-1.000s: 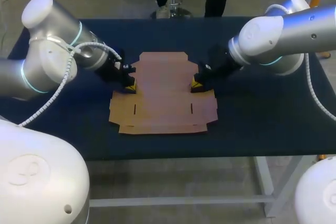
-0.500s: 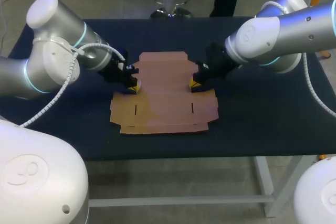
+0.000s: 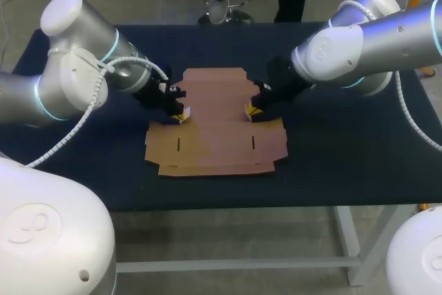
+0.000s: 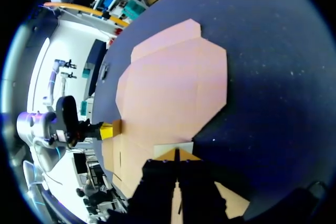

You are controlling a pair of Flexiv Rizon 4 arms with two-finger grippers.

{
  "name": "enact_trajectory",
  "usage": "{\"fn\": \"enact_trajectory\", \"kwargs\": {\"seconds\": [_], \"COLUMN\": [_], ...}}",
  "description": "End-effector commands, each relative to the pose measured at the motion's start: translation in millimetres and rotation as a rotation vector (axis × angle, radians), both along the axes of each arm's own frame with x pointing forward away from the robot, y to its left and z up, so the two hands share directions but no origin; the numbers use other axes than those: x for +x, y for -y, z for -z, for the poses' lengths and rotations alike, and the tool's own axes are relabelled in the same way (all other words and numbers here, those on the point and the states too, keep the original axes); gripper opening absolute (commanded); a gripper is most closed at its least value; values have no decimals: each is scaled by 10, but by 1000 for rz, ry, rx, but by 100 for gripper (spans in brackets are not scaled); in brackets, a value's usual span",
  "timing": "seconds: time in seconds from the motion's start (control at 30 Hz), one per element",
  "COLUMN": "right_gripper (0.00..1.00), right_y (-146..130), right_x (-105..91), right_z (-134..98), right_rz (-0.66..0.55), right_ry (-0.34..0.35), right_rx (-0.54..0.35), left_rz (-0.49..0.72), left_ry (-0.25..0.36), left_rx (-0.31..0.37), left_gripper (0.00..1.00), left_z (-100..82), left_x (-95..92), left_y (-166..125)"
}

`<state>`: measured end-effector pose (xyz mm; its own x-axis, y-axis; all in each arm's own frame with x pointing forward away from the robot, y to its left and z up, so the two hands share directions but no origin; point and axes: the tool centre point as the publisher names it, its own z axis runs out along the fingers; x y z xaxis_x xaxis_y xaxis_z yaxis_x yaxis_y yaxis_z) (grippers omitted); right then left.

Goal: Assemble the packaging by folding the flat box into shape, placing the metal phone stand inside, and closing the box properly

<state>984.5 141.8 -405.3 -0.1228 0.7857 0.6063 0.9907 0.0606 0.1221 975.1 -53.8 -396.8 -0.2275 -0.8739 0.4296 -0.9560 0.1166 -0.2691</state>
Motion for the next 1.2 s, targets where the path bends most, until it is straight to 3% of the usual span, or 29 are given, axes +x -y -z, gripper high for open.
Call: {"fn": "enact_trajectory", "kwargs": {"seconds": [0.03, 0.37, 0.67, 1.2], "right_gripper": [0, 0, 0, 0], "right_y": [-46, -87, -155, -197], "right_x": [6, 14, 17, 37], "right_z": [14, 53, 115, 319], "right_rz": [2, -5, 6, 13], "right_ry": [-2, -12, -16, -96], "right_rx": [-17, -39, -101, -175], "left_rz": [-2, -2, -46, -91], "left_ry": [-3, 2, 22, -57], "left_rx": [11, 36, 104, 129], "left_gripper": [0, 0, 0, 0], "left_z": [8, 37, 98, 200], "left_x": [31, 63, 89, 115], "left_y": [46, 127, 230, 160]}}
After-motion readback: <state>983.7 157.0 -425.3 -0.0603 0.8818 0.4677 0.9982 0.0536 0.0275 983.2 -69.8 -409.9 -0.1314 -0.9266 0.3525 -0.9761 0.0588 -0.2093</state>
